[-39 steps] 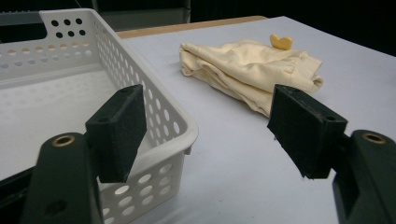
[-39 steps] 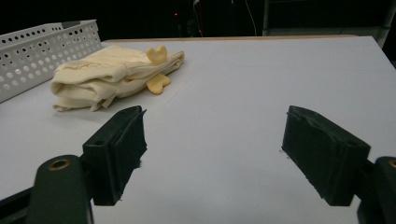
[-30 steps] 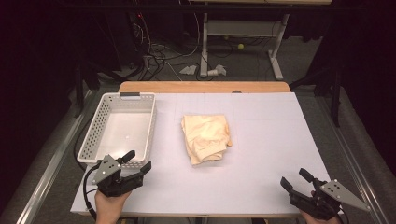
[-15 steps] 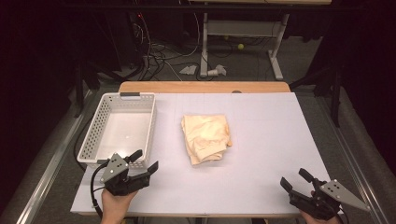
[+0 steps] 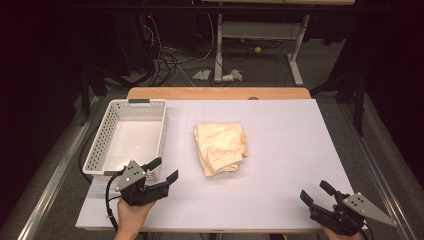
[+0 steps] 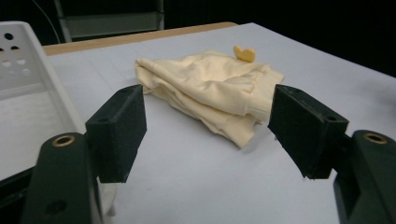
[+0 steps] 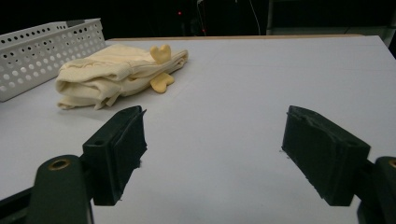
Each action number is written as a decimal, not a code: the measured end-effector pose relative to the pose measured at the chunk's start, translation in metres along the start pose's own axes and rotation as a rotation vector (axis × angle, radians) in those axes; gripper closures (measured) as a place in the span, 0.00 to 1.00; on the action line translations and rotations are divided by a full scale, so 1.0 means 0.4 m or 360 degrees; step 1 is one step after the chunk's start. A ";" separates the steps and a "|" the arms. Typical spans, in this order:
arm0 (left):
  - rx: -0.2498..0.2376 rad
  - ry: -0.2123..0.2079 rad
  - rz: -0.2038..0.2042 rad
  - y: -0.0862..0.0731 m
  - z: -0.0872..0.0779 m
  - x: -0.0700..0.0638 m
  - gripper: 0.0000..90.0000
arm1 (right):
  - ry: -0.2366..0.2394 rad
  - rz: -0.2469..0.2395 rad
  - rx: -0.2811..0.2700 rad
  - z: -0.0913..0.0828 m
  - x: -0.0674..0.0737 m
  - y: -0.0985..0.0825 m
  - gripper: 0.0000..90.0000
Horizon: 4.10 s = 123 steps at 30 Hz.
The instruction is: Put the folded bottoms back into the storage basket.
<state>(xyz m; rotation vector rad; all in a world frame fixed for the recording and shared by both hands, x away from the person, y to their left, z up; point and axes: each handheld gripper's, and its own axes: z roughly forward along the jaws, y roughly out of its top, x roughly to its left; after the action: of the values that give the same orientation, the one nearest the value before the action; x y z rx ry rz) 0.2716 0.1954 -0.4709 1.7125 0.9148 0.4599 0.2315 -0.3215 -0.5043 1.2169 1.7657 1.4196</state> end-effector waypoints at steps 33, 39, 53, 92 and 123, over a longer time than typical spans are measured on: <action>0.0029 -0.0104 0.0059 0.040 0.097 -0.062 0.28 | 0.0020 -0.0005 0.0006 0.002 0.000 0.000 0.24; 0.0039 -0.0105 0.0060 0.044 0.111 -0.066 0.28 | 0.0021 -0.0005 0.0006 0.002 0.000 0.000 0.24; 0.0084 -0.0115 0.0037 0.062 0.143 -0.065 0.28 | 0.0021 -0.0005 0.0005 0.002 0.000 0.000 0.24; 0.0267 0.0007 0.0008 0.157 0.267 -0.020 0.26 | 0.0043 -0.0002 0.0006 0.004 0.001 0.001 0.24; 0.0589 0.0082 -0.0119 0.191 0.383 0.027 0.20 | 0.0056 -0.0006 0.0012 0.007 0.000 0.002 0.24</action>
<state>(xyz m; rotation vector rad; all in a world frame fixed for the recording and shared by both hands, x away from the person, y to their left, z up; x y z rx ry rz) 0.4118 0.0977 -0.4528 1.9971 1.1517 0.2979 0.2341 -0.3202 -0.5045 1.1988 1.7975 1.4415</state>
